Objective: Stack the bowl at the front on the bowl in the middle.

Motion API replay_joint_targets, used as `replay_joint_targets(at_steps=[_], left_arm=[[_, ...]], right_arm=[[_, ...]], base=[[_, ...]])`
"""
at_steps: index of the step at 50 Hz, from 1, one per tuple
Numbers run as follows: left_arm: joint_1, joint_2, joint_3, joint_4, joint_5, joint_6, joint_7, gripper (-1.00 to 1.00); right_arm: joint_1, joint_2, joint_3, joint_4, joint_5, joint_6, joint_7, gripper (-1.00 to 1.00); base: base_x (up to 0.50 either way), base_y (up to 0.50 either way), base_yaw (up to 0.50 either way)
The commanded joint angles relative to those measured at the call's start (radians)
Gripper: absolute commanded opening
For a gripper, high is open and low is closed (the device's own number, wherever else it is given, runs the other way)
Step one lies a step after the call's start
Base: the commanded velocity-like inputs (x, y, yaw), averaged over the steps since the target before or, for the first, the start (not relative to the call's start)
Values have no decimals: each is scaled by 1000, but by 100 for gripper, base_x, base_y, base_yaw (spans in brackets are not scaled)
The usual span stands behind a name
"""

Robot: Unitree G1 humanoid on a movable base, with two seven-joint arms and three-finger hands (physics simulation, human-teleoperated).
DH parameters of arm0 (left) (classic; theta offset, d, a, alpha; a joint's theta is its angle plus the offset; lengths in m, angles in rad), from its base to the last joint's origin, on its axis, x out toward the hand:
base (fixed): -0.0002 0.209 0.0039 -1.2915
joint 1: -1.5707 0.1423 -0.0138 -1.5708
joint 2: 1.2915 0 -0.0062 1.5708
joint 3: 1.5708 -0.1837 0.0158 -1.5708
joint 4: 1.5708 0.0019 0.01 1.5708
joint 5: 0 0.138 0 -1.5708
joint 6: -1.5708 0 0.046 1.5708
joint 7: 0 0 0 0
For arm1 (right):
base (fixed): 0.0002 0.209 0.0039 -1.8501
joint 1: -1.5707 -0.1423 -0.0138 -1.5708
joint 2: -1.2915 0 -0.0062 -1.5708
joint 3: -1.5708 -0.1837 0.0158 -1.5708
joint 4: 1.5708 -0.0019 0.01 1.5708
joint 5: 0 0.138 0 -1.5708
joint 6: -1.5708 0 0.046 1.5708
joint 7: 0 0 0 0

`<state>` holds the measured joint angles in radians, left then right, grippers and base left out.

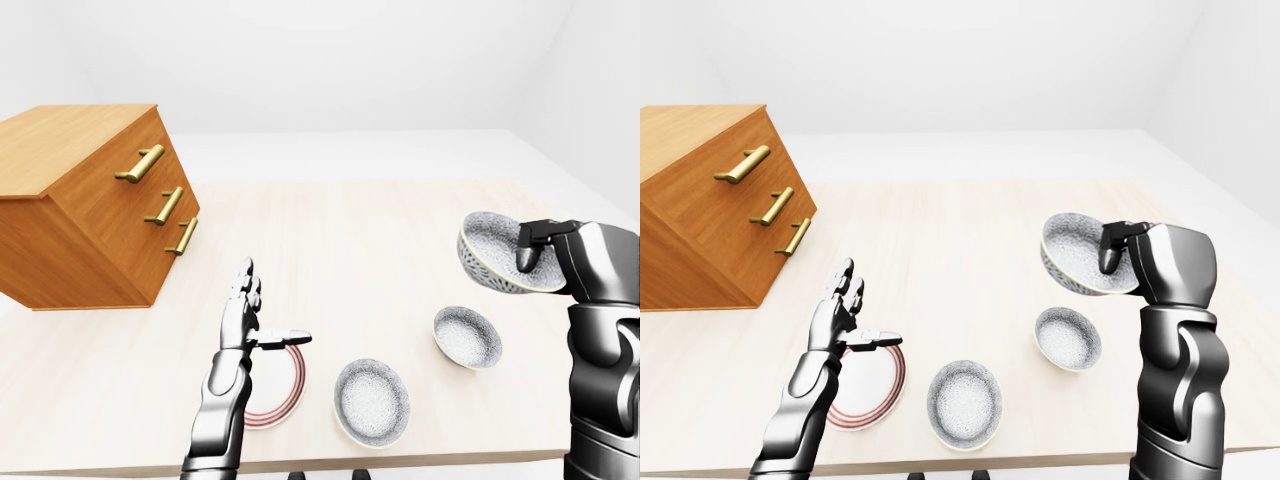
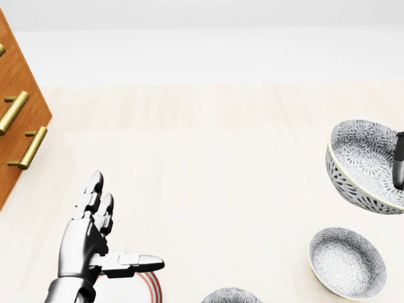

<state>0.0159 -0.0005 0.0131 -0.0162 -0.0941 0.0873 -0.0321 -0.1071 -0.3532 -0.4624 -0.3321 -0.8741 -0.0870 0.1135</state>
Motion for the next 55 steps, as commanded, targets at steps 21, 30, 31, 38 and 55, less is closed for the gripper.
replay_joint_targets(at_steps=[21, 30, 31, 38, 55], left_arm=[[1, -1, -2, 10, 4, 0, 0, 100], [0, -1, -3, 13, 4, 0, -1, 100], [2, -2, -4, 6, 5, 0, 1, 100], [-2, -2, -3, 15, 3, 0, 0, 100], [0, -1, -1, 13, 0, 0, -2, 100]], right_arm=[[32, 19, -15, 37, 198, 0, -60, -100], [40, 17, -6, 73, 152, 0, -97, -100], [40, 16, -5, 85, 145, 0, -106, -100], [45, 6, -1, 148, 108, 0, -155, -100], [51, -14, 3, 201, 24, 0, -229, -100]], base=[[0, 0, 0], [0, 0, 0], [0, 0, 0], [0, 0, 0], [0, 0, 0]])
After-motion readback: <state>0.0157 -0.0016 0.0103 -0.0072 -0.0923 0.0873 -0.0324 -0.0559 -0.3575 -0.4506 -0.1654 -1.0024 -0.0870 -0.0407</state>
